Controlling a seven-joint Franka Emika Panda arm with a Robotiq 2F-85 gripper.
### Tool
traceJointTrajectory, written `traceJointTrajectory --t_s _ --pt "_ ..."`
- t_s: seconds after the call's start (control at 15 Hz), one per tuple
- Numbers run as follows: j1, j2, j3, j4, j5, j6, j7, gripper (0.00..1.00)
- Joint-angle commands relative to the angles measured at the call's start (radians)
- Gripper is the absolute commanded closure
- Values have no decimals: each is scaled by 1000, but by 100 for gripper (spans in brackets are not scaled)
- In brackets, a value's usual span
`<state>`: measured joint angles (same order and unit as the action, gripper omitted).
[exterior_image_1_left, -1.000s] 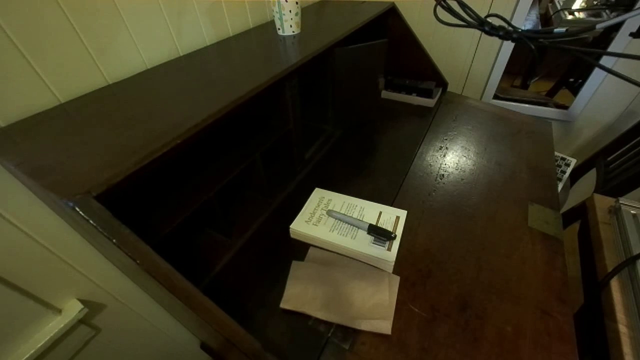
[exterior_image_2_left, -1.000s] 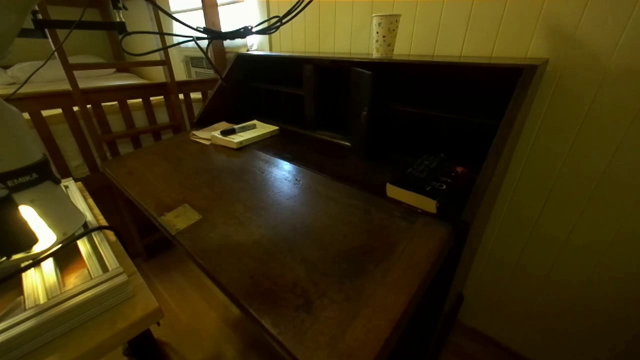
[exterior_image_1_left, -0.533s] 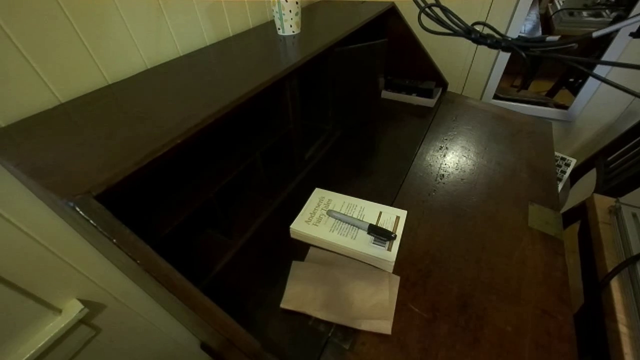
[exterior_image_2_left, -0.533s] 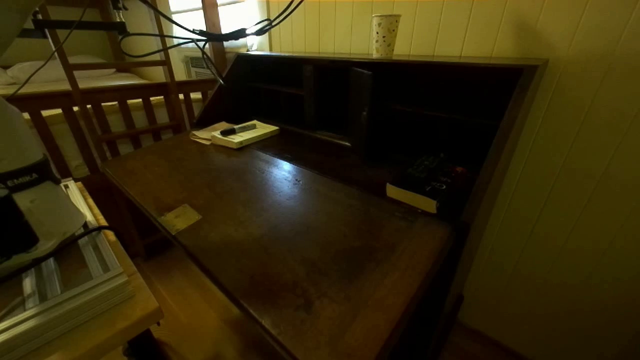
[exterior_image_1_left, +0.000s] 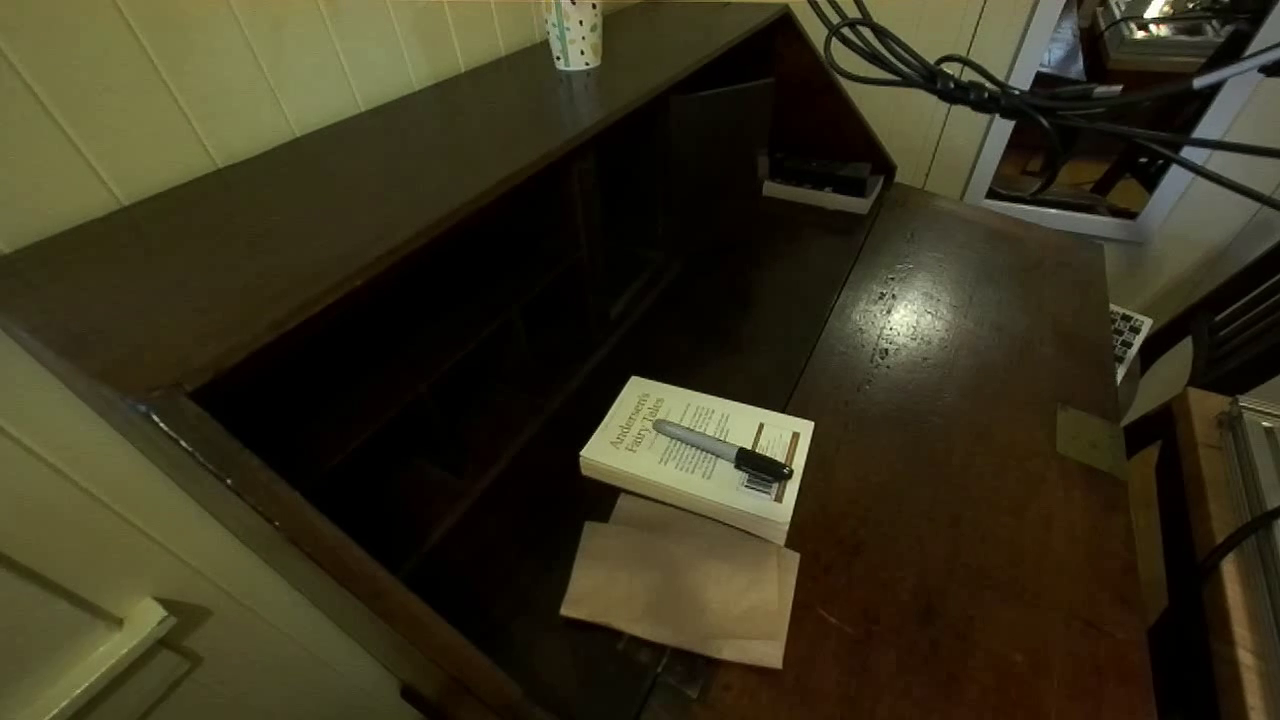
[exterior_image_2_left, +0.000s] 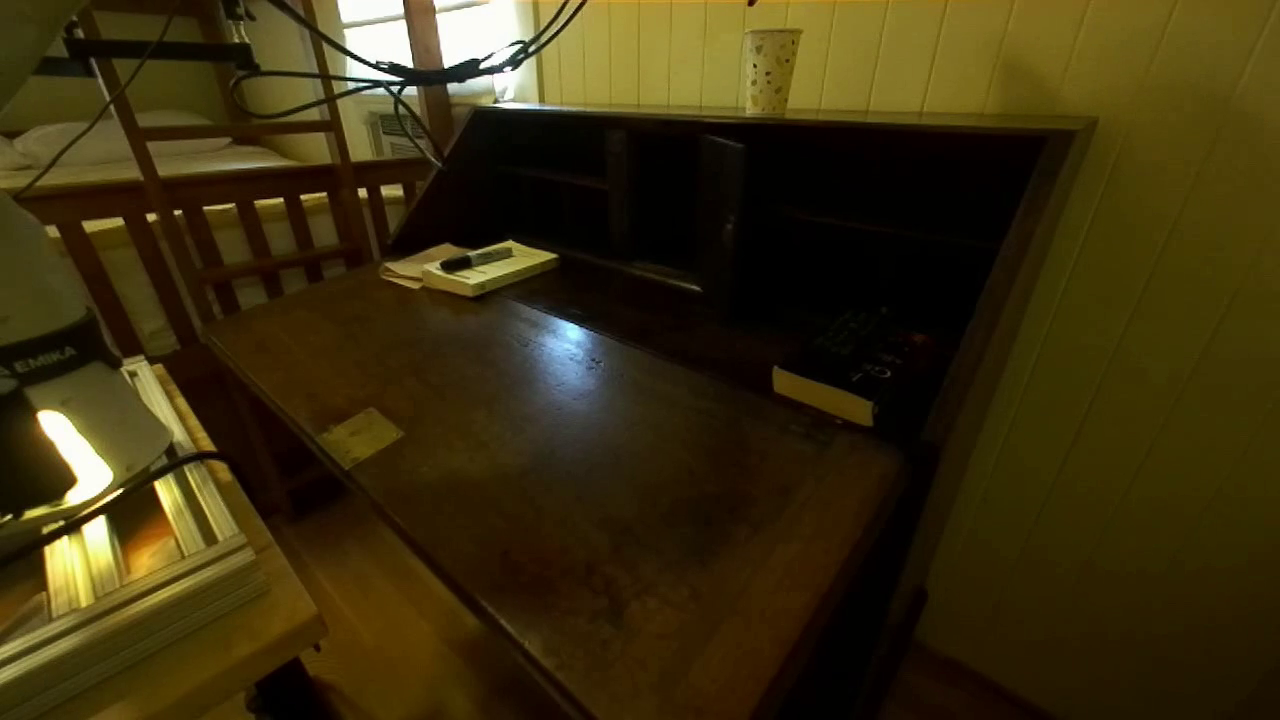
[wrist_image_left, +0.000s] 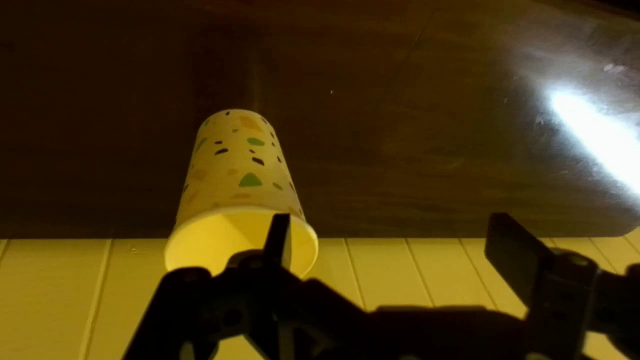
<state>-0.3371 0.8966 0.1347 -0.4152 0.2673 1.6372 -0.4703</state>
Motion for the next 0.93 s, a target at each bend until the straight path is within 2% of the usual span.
traceJointTrajectory --t_s 0.0,0.6,0.87 --pt "49 -51 -60 -23 -107 -132 24 0" --pt "208 -119 -182 -38 -374 -442 -52 0" --pt "262 -128 -198 -36 -439 -501 -76 0"
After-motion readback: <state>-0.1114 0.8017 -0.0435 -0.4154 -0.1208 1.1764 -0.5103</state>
